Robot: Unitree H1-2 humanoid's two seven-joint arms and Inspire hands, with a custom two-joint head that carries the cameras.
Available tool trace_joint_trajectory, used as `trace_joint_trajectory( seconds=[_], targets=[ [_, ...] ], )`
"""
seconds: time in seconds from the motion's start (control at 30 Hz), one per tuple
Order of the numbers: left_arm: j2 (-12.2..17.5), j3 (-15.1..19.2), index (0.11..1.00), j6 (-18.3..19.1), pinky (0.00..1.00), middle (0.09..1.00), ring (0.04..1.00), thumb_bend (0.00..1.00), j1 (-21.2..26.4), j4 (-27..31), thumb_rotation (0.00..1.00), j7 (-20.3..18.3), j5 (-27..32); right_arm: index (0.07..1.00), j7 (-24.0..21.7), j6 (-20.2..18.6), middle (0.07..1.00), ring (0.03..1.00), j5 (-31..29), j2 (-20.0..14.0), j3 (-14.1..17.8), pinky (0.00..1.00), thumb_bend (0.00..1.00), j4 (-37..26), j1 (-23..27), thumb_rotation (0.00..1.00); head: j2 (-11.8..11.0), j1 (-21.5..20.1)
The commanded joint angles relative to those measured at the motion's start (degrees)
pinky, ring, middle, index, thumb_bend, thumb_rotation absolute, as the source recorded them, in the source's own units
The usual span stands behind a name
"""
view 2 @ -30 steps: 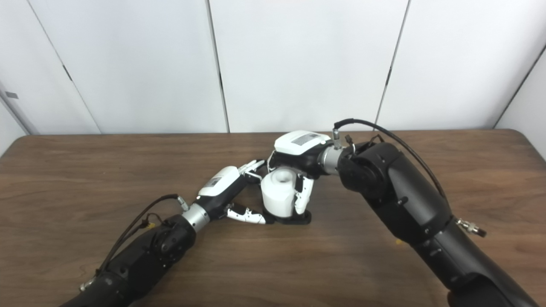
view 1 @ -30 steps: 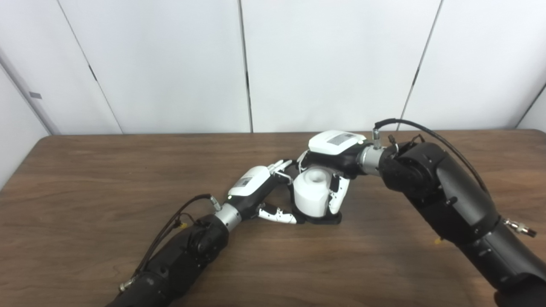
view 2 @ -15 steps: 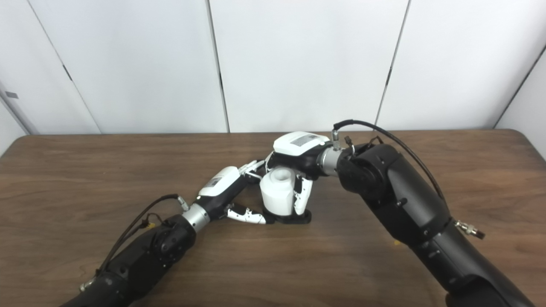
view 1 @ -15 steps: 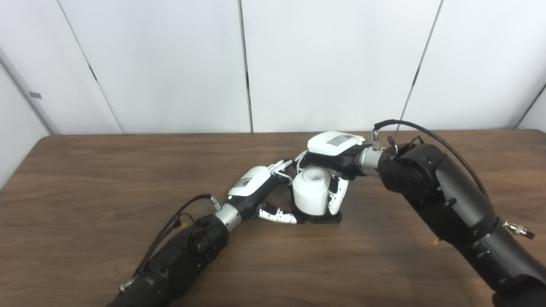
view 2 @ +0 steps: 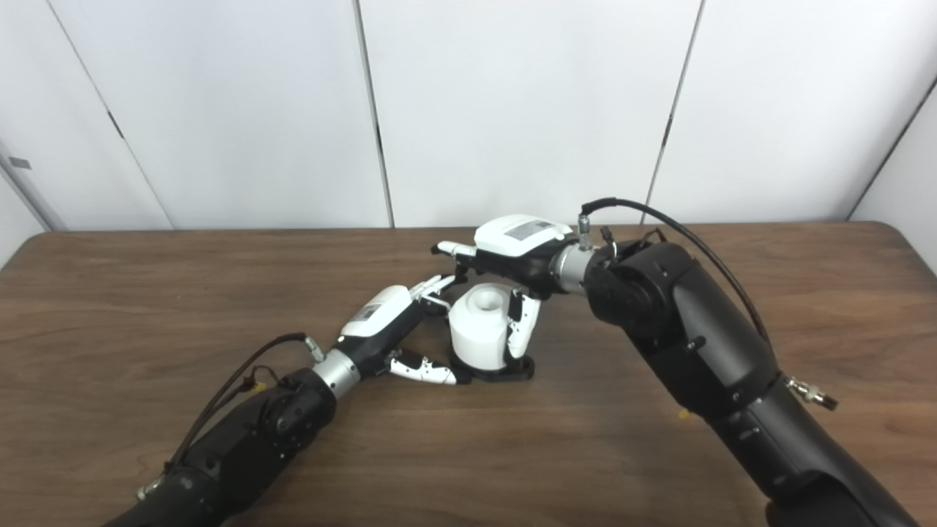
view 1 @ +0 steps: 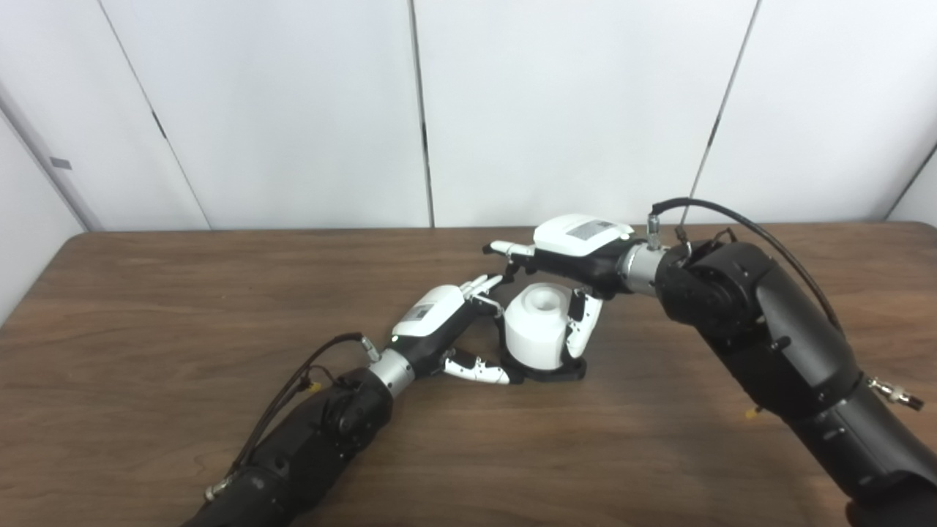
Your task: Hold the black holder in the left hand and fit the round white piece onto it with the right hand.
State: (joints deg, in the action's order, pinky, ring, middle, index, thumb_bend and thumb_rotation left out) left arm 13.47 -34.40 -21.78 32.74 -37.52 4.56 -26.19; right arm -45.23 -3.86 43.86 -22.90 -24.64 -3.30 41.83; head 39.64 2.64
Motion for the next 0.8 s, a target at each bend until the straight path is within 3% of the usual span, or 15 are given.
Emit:
trace_joint_trajectory(
  seconds=[0.0, 0.23, 0.77],
  targets=[
    [-0.78, -2.53, 0.484, 0.45, 0.96, 0.97, 1.0, 0.52, -2.73, -2.68, 0.08, -5.12, -3.58, 1.0, 1.3, 0.14, 0.865, 0.82, -0.45, -0.94, 1.45, 0.76, 0.92, -2.06, 3.42, 0.17, 0.08, -0.01],
    [-0.7, -2.15, 0.483, 0.57, 0.97, 0.974, 1.0, 0.52, -2.75, -2.35, 0.08, -5.66, -3.2, 1.0, -0.69, -0.95, 0.869, 0.809, -1.36, -1.62, 2.47, 0.71, 0.92, -3.42, 4.7, 0.16, 0.25, -0.18],
    [-0.55, -1.78, 0.484, 0.27, 0.97, 0.974, 1.0, 0.52, -2.45, -3.07, 0.08, -5.59, -3.46, 0.966, -13.28, -7.28, 0.897, 0.824, -0.66, -5.41, 1.13, 0.67, 0.95, -8.59, 7.27, 0.11, 0.2, -0.47]
  ],
)
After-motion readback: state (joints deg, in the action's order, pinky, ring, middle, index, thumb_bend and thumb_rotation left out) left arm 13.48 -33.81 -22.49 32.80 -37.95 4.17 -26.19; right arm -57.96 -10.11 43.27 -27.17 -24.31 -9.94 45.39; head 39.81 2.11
